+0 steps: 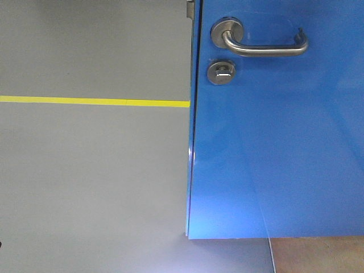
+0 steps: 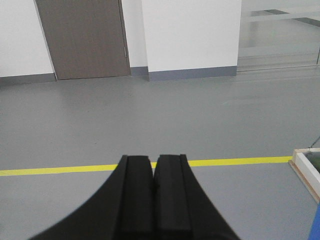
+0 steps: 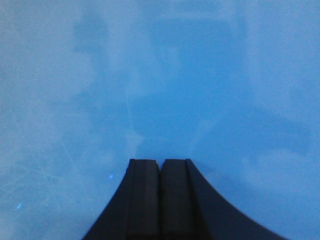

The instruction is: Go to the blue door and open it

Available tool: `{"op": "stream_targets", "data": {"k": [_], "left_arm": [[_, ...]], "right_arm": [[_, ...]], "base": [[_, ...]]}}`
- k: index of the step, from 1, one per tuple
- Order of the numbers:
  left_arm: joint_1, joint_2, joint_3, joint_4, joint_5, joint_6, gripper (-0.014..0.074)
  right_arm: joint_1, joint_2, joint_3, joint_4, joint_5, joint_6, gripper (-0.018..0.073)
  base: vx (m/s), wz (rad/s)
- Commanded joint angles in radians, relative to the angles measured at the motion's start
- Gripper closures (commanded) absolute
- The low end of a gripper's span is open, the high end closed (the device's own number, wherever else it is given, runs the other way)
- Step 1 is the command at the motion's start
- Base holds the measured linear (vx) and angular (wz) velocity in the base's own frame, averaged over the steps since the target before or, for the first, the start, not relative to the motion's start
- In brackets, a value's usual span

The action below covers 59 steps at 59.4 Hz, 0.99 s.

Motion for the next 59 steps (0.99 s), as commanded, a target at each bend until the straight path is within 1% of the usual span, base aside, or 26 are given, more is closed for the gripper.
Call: {"op": "stream_targets", "data": {"k": [1, 19, 59], "left_arm": [[-0.007, -0.013, 0.006, 0.000, -0.084, -0.003, 0.0526], [-0.007, -0.013, 0.006, 0.000, -0.084, -0.003, 0.0526], [-0.007, -0.013, 0.006, 0.000, -0.084, -0.002, 0.0526]], "right_arm": [[-0.004, -0.022, -0.031, -0.004, -0.075, -0.007, 0.0567], [-0.004, -0.022, -0.031, -0.004, -0.075, -0.007, 0.0567], [-0.004, -0.022, -0.031, -0.004, -0.076, -0.007, 0.0567]], "base": [[0.23, -0.01], [0.16, -0.04], [0.00, 0.00]]}}
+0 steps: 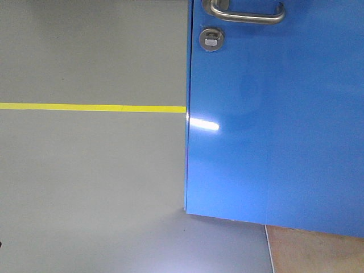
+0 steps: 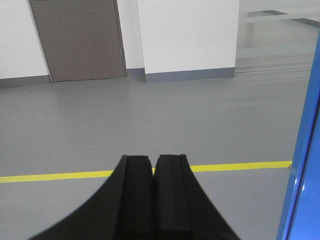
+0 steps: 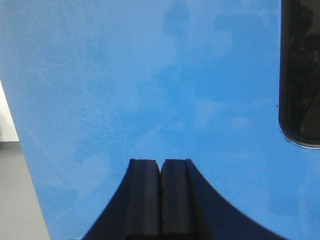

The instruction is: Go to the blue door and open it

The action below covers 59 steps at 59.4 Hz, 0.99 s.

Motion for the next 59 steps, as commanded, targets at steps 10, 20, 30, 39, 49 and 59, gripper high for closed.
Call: {"op": "stream_targets", "data": {"k": [10, 20, 30, 39, 49, 59], "left_arm": [[-0.007, -0.013, 0.006, 0.000, -0.084, -0.002, 0.0526], [-0.007, -0.013, 0.006, 0.000, -0.084, -0.002, 0.0526], [-0.007, -0.013, 0.006, 0.000, -0.084, -0.002, 0.0526], [-0.007, -0.013, 0.006, 0.000, -0.084, -0.002, 0.0526], [-0.007, -0.013, 0.006, 0.000, -0.084, -0.002, 0.0526], [-0.007, -0.013, 0.006, 0.000, -0.084, -0.002, 0.0526]], "right_arm": [[-0.004, -0.029, -0.031, -0.004, -0.082, -0.007, 0.0567], [-0.004, -0.029, -0.031, -0.009, -0.077, -0.017, 0.0567], [-0.004, -0.118, 0.025, -0.040, 0.058, -0.072, 0.0567], [-0.004, -0.344, 0.290, -0.064, 0.087, -0.095, 0.0567], [-0.004, -0.677, 0.716, -0.062, -0.031, -0.141, 0.0567], [-0.005, -1.050, 1.089, -0.061, -0.098, -0.184, 0.0567]], "base": [[0.00, 0.00], [0.00, 0.00], [0.00, 0.00], [0.00, 0.00], [0.00, 0.00], [0.00, 0.00]]}}
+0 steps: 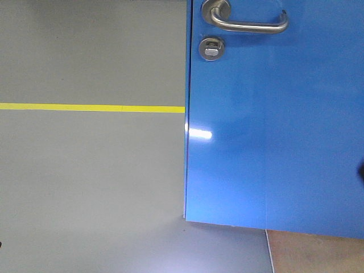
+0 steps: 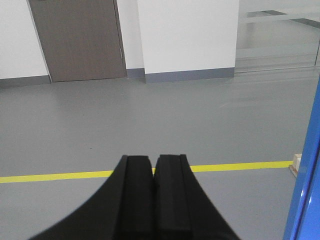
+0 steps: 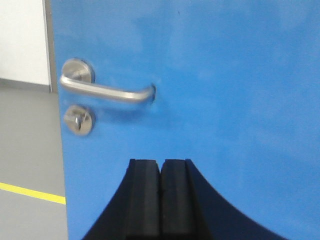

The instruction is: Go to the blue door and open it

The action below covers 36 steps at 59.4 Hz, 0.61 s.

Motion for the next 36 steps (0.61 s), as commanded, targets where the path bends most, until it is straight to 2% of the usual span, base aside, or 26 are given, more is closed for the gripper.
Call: {"op": "stream_targets", "data": {"k": [1, 10, 17, 28, 36], "left_arm": [[-0.007, -0.013, 0.006, 0.000, -0.084, -0.002, 0.0526], [-0.007, -0.013, 0.006, 0.000, -0.084, -0.002, 0.0526], [-0.007, -0.014, 0.006, 0.000, -0.084, -0.002, 0.0526], [-0.007, -0.014, 0.006, 0.000, -0.084, -0.002, 0.0526], [-0.007, -0.014, 0.006, 0.000, -0.084, -0.002, 0.0526]], "right_arm": [[-0.005, -0.187, 0.145, -0.007, -0.113, -0.028, 0.0567], [-0.006, -0.434, 0.343, 0.001, -0.064, -0.007, 0.0567], [-0.044, -0.423, 0.365, -0.001, -0.025, 0.014, 0.0567], [-0.136, -0.432, 0.377, 0.009, -0.044, 0.013, 0.0567], [-0.146, -0.432, 0.396, 0.008, -0.036, 0.013, 0.0567]], "base": [[0.00, 0.00], [0.00, 0.00], [0.00, 0.00], [0.00, 0.00], [0.00, 0.00]]}}
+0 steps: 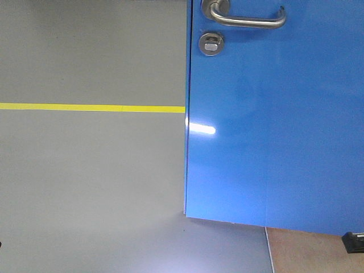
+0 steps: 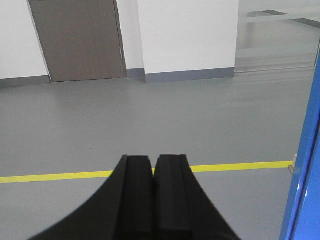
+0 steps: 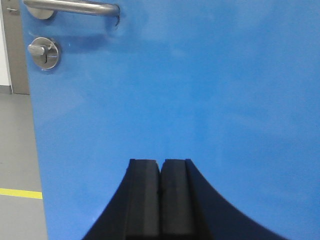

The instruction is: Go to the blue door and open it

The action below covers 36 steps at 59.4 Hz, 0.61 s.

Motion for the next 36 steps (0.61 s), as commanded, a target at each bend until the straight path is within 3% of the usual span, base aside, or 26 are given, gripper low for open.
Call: {"op": "stream_targets", "data": {"k": [1, 36], "left_arm": [[-0.007, -0.014, 0.006, 0.000, -0.084, -0.002, 0.0526], [-0.007, -0.014, 0.006, 0.000, -0.084, -0.002, 0.0526]], "right_arm": [[-0.008, -0.019, 0.020, 0.002, -0.069, -0.002, 0.0567], [-0.008, -0.019, 0.020, 0.002, -0.059, -0.002, 0.0567]], "base": [[0.00, 0.00], [0.00, 0.00]]}}
